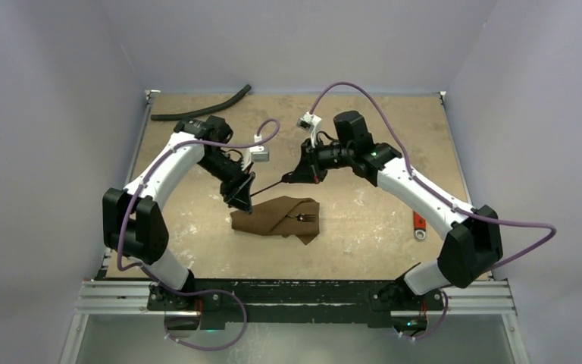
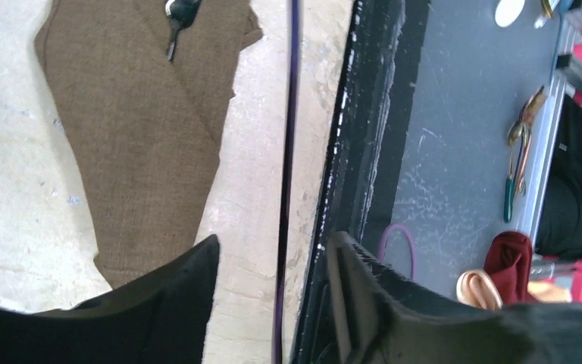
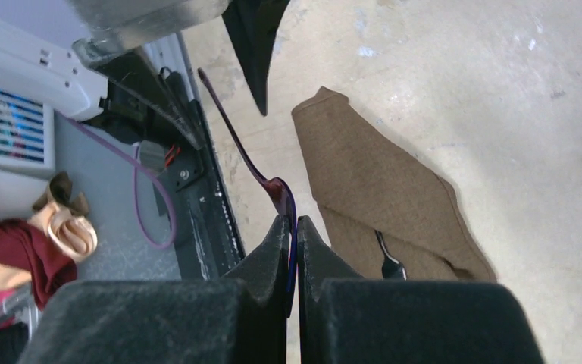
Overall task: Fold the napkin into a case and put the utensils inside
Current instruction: Reset both arms
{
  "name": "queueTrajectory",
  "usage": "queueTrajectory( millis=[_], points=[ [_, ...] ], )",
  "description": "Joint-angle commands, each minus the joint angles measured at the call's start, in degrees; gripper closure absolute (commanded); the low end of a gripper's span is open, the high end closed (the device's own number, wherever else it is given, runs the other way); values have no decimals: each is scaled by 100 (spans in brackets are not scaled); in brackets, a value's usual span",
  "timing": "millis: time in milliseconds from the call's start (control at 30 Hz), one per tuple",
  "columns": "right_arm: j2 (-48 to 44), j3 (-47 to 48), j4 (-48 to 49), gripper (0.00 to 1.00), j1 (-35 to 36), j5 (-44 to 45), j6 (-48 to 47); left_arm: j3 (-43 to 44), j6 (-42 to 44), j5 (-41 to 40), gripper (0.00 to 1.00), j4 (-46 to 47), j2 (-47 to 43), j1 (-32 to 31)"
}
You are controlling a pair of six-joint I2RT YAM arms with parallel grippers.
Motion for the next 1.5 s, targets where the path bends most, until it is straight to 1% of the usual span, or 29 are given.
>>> queueTrajectory(
  millis=[0, 33, 67, 133, 200, 333, 433, 500, 700, 867, 1000, 1200, 1467],
  points=[
    [-397, -335, -110, 100, -77, 1140, 877, -48, -740, -566, 39, 880, -207, 50],
    [-422, -417, -376, 100, -106, 1447, 1029, -141, -1020, -848, 36, 1199, -299, 59],
    [-482, -533, -707, 100, -156, 1696, 1150, -242, -1107, -1089, 34, 1427, -378, 68],
    [-711, -823, -1103, 100, -244, 2057, 1389, -443, -1205, -1502, 34, 1765, -442, 88],
    [-1093, -1118, -1365, 100, -338, 2397, 1637, -572, -1205, -1881, 34, 1915, -326, 135],
    [-1715, -1389, -1929, 100, -491, 2947, 2002, -714, -1090, -2013, 39, 2075, 23, 309],
    [-1902, -1474, -2162, 100, -498, 2977, 2118, -947, -1108, -2069, 41, 2420, 93, 327],
    [-1998, -1606, -2161, 100, -498, 2869, 2182, -1136, -1122, -2120, 43, 2656, 95, 327],
    [-2143, -1886, -2247, 100, -498, 2632, 2220, -1577, -1013, -2212, 49, 2990, 178, 327],
    [-2226, -2060, -2270, 100, -498, 2511, 2228, -1700, -975, -2201, 60, 3117, 256, 326],
    [-2238, -2250, -2045, 100, -498, 2438, 2321, -1733, -992, -2099, 65, 3173, 283, 321],
    [-2165, -2480, -1568, 100, -498, 2300, 2523, -1831, -1010, -1979, 69, 3249, 373, 285],
    [-2120, -2756, -1070, 100, -498, 2233, 2847, -2156, -1032, -1913, 70, 3452, 371, 274]
  ],
)
